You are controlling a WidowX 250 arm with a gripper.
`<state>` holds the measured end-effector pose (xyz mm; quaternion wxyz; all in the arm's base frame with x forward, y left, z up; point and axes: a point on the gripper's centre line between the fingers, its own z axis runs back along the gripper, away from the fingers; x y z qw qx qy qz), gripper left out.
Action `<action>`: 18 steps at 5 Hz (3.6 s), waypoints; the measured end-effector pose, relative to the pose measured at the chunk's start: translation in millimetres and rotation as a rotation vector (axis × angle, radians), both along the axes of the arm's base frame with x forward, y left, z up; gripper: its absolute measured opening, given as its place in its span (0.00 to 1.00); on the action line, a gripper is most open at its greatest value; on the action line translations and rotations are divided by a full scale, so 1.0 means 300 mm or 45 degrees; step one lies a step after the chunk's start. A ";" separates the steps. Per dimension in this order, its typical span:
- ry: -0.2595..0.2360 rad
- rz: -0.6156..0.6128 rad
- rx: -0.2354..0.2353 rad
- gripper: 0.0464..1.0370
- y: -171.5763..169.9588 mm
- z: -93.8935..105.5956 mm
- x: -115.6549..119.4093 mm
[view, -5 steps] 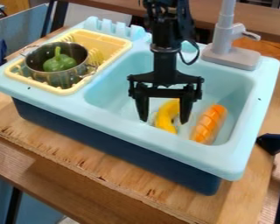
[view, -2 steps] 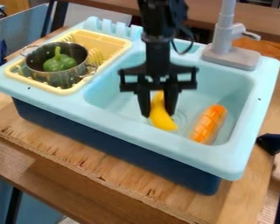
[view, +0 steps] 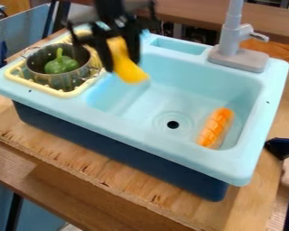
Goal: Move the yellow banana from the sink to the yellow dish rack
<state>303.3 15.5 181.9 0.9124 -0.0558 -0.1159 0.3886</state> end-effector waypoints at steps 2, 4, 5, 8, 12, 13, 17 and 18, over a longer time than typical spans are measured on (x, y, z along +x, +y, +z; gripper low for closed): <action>-0.217 0.560 -0.091 0.37 0.287 0.064 -0.046; -0.220 0.941 -0.292 0.37 0.455 0.014 0.026; -0.230 1.011 -0.326 0.37 0.484 0.028 0.077; -0.186 1.205 -0.431 0.37 0.555 -0.015 0.224; -0.031 1.044 -0.481 0.37 0.452 -0.098 0.328; -0.003 1.004 -0.470 0.37 0.450 -0.096 0.326; 0.042 0.836 -0.387 0.96 0.459 -0.120 0.312; -0.007 0.624 -0.296 0.96 0.307 0.045 0.238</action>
